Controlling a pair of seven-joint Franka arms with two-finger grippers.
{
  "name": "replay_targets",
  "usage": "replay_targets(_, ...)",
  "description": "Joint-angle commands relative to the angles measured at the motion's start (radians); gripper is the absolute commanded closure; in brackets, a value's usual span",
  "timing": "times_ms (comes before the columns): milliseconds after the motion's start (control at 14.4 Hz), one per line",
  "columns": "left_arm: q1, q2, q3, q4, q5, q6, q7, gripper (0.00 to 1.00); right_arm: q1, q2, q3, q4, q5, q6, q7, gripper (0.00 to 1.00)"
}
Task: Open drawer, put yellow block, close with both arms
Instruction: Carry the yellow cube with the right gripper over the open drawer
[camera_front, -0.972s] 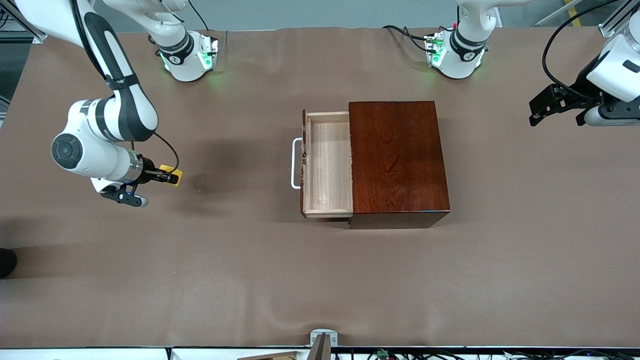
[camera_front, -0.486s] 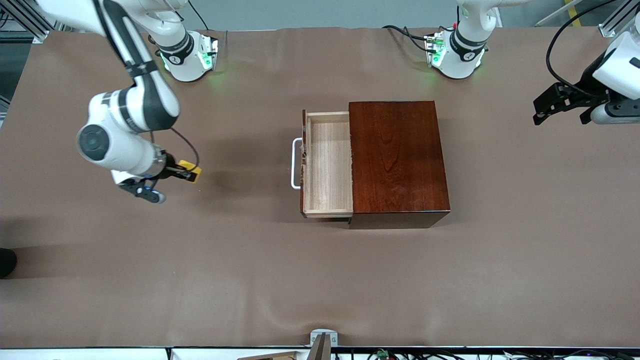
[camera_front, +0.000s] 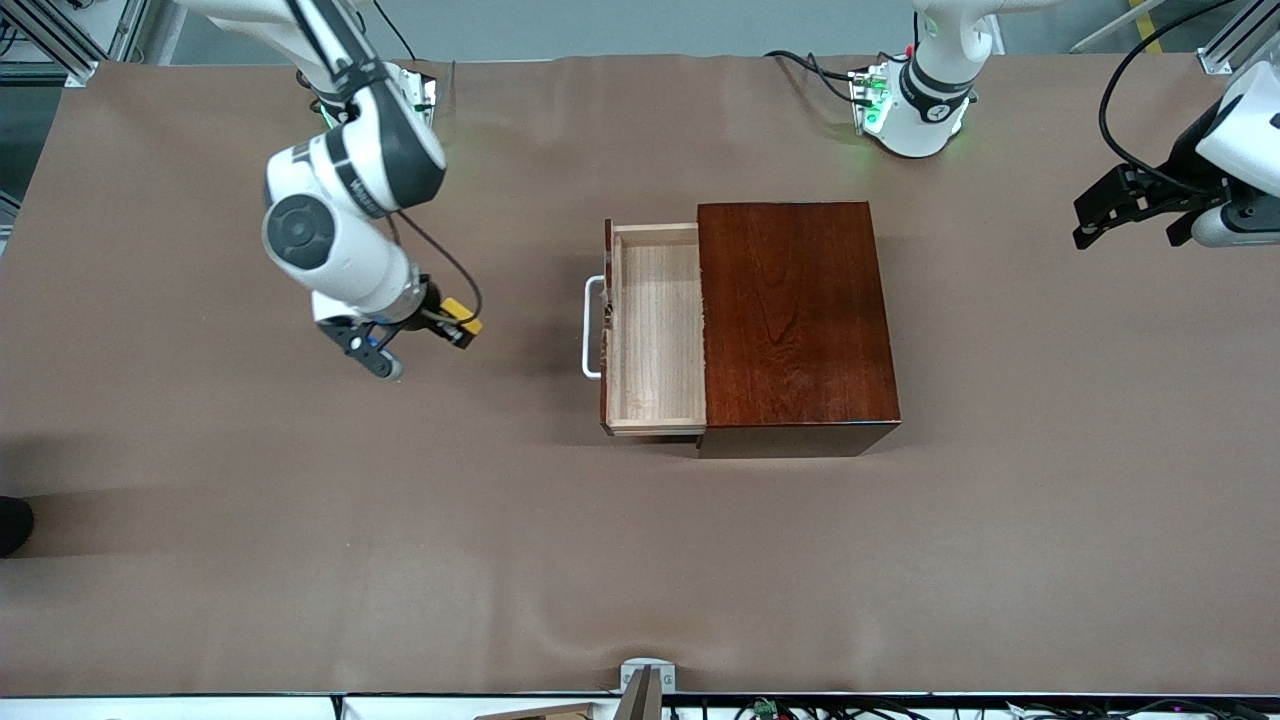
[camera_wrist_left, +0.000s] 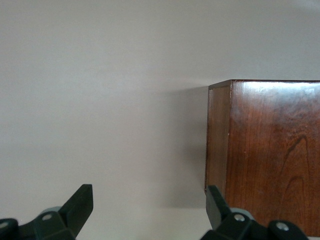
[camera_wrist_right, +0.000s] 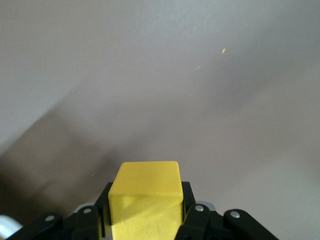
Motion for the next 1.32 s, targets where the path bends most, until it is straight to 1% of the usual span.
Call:
replay_targets(0, 0.018, -0.031, -0.007, -0.025, -0.014, 0.004, 0.033, 0.0, 0.07, -0.007, -0.01, 0.04, 0.019, -0.021, 0.145, 1.0)
replay_targets(278, 0.018, -0.031, -0.007, -0.025, -0.014, 0.004, 0.033, 0.0, 0.148, -0.002, -0.013, 0.069, 0.063, -0.018, 0.303, 1.0)
replay_targets(486, 0.016, -0.032, -0.012, -0.025, -0.014, 0.004, 0.033, 0.0, 0.21, -0.001, -0.013, 0.119, 0.065, -0.019, 0.454, 1.0)
replay_targets(764, 0.013, -0.031, -0.015, -0.025, -0.014, 0.004, 0.024, 0.0, 0.277, 0.025, -0.013, 0.191, 0.067, -0.011, 0.653, 1.0)
replay_targets(1042, 0.008, -0.031, -0.026, -0.027, -0.014, 0.004, 0.018, 0.0, 0.348, 0.083, -0.015, 0.235, 0.067, 0.01, 0.851, 1.0)
replay_targets(1250, 0.007, -0.031, -0.029, -0.033, -0.014, 0.002, 0.019, 0.0, 0.4, 0.134, -0.015, 0.243, 0.06, 0.088, 0.952, 1.0)
